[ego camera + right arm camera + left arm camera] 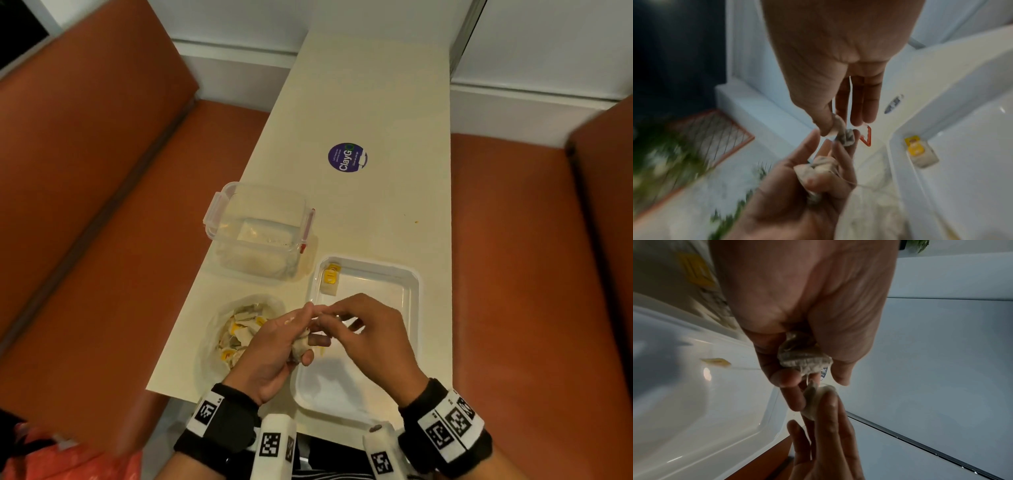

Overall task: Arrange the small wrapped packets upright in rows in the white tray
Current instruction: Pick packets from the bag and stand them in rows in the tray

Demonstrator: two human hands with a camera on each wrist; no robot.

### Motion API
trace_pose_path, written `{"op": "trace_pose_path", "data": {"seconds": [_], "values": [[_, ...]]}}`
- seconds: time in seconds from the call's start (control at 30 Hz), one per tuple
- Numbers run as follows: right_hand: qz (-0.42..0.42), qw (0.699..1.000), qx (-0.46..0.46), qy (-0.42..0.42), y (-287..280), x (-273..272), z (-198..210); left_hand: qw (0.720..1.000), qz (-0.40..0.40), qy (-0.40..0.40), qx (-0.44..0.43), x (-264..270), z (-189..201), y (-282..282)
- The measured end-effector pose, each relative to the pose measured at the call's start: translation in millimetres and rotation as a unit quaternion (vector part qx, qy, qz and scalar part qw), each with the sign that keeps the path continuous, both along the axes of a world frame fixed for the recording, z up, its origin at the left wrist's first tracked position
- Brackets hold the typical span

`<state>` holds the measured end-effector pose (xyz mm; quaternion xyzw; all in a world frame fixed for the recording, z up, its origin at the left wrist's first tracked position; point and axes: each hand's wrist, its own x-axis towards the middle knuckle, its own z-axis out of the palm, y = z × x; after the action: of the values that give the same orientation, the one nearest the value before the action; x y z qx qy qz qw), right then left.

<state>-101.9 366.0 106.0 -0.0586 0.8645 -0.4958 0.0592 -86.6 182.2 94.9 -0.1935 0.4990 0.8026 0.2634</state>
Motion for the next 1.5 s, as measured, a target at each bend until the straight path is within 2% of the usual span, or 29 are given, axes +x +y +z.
{"op": "trace_pose_path", "data": {"seconds": [0.07, 0.17, 0.37, 0.57, 0.73, 0.9, 1.13, 1.5], "values": [[-0.044, 0.988, -0.108, -0.096, 5, -2, 6, 1.0, 0.002, 0.01, -0.012, 2, -3, -1], [-0.048, 0.949, -0.235, -0.204, 11, -4, 10, 0.999, 0.003, 0.013, -0.046, 5, -8, 0], [-0.04, 0.933, -0.258, -0.248, 18, -9, -4, 0.997, 0.015, 0.004, -0.08, 6, -14, 5], [-0.089, 0.949, -0.194, -0.231, 18, -38, -40, 0.992, 0.073, -0.058, -0.087, 8, -18, -6], [-0.102, 0.966, -0.088, -0.222, 9, -70, -87, 0.992, 0.077, -0.055, -0.08, 11, -18, -23], [-0.084, 0.971, -0.028, -0.221, -6, -94, -116, 0.993, 0.085, -0.054, -0.068, 11, -12, -33], [-0.104, 0.973, -0.001, -0.207, -15, -105, -138, 0.994, 0.08, -0.046, -0.064, 10, -3, -38], [-0.144, 0.967, -0.006, -0.208, -22, -107, -137, 0.992, 0.089, -0.056, -0.071, 7, -1, -40]]}}
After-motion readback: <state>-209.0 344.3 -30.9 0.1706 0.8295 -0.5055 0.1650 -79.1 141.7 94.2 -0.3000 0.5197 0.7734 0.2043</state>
